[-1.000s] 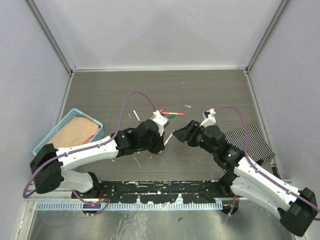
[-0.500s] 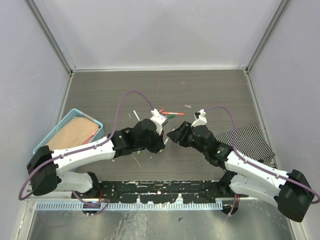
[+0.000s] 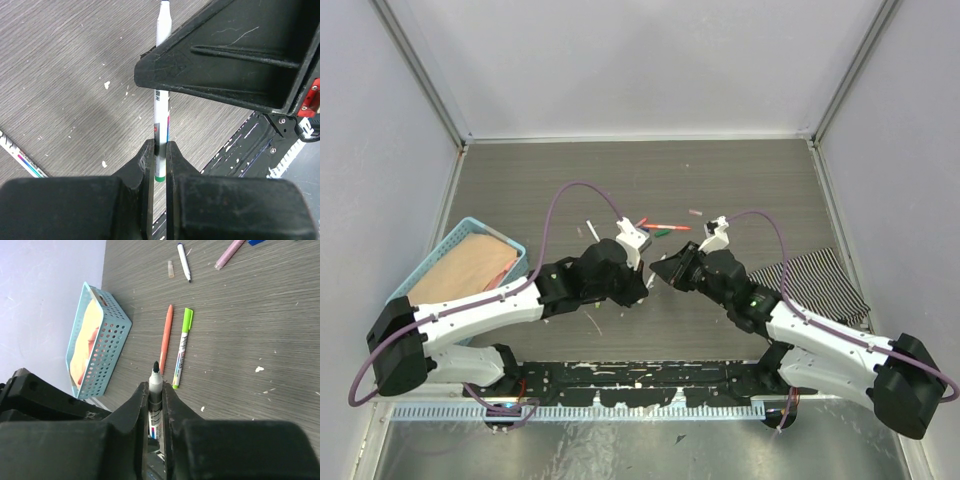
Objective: Insert the pens into the pen caps
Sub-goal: Pick up the pen from the center of the board.
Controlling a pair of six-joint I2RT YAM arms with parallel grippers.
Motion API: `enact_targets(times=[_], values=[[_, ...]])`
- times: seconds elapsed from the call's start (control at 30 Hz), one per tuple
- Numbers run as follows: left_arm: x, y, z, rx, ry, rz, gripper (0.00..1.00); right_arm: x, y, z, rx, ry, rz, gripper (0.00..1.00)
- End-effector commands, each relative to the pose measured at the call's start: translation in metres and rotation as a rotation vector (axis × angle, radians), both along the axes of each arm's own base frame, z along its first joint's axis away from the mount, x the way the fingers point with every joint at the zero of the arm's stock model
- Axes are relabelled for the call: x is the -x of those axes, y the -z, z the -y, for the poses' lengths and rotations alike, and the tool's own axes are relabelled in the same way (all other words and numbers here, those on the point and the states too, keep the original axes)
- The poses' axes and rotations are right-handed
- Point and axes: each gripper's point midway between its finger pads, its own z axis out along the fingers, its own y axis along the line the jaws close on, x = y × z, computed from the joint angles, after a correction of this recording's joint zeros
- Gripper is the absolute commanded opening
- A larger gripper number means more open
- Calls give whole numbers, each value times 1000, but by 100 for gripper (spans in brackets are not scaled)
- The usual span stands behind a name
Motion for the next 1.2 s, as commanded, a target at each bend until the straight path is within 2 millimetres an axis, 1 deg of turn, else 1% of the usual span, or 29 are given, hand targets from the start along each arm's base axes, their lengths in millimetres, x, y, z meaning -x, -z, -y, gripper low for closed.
enact_targets(times=[0.0,0.1,0.13,0.17,0.3,0.43,0.53,0.63,0.8,0.83,0.93,1.07,1.1,1.17], values=[[-2,-7,4,30,1,21,15,-5,-28,-6,-68,3,68,8],[-2,-5,3,28,1,20,28,-4,-30,-6,-78,5,68,1],[-2,-4,3,28,0,20,35,-3,-30,-6,-80,4,67,1],[-2,-4,3,29,0,19,38,-3,-32,-6,-84,2,69,1],[0,0,5,26,14,6,43,-3,-38,-7,-100,2,74,1],[2,6,6,14,21,-4,43,-2,-43,-8,-124,-4,81,1],[2,6,6,19,22,-4,41,-1,-44,-9,-133,-9,76,1],[1,5,8,28,22,0,36,0,-42,-9,-136,-9,72,1],[1,-1,12,46,32,6,30,0,-42,-11,-135,-14,69,1],[0,8,13,24,35,-6,29,0,-42,-11,-136,-14,68,1],[1,11,14,18,39,-11,24,0,-41,-11,-136,-13,68,1],[1,10,13,18,36,-11,13,-1,-40,-10,-121,-7,72,1],[1,10,13,18,35,-10,9,-2,-40,-9,-114,-4,73,3],[0,8,12,13,30,-6,3,-3,-38,-7,-92,-1,79,9]])
